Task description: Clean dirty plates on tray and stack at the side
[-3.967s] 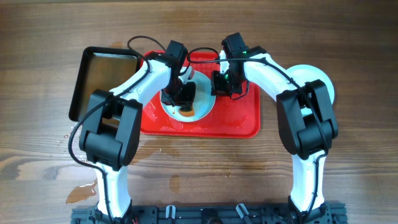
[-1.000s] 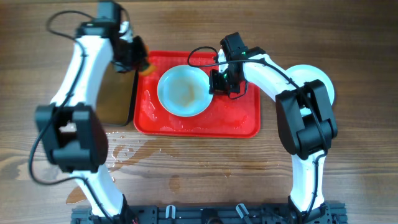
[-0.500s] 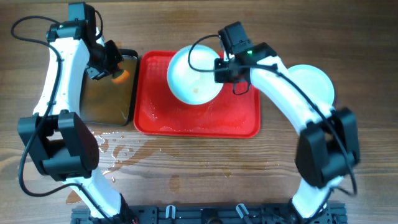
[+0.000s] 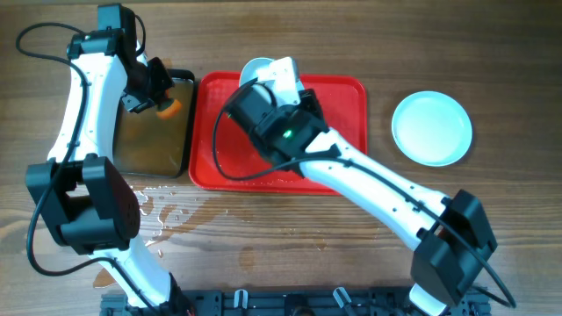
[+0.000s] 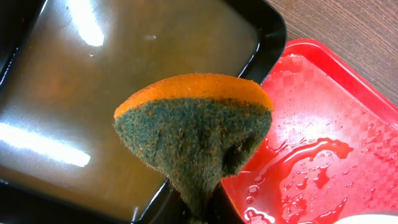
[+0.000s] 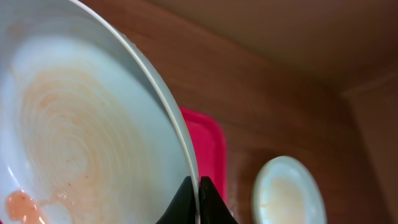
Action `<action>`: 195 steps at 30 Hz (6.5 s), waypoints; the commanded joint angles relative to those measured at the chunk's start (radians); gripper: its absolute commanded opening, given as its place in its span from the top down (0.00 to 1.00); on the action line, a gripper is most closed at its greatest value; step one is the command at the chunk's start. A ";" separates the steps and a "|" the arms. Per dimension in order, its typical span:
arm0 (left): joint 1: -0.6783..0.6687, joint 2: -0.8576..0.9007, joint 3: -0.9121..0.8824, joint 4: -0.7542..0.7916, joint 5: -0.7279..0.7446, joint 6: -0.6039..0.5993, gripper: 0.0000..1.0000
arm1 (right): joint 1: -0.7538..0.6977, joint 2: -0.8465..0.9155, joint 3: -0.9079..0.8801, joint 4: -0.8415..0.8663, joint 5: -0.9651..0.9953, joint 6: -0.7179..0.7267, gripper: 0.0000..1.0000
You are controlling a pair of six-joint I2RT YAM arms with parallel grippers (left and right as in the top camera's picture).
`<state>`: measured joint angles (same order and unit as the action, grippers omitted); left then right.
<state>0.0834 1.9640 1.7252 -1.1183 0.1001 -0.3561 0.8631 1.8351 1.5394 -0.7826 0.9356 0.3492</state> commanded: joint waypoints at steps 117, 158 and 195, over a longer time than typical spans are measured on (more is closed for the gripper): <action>0.000 -0.173 -0.222 0.216 -0.135 0.039 0.35 | -0.782 -0.317 -0.196 -0.008 -1.145 -0.062 0.44; 0.000 -0.439 -0.196 0.215 -0.135 0.038 0.00 | -0.783 -1.159 -0.666 0.318 -1.139 -0.548 0.00; 0.000 -0.439 -0.196 0.215 -0.135 0.038 0.00 | -0.785 -1.831 -1.534 0.797 -1.127 -0.349 0.00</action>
<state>0.0834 1.5204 1.5307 -0.9054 -0.0391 -0.3267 0.0780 0.0181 0.0071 0.0090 -0.1905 -0.0212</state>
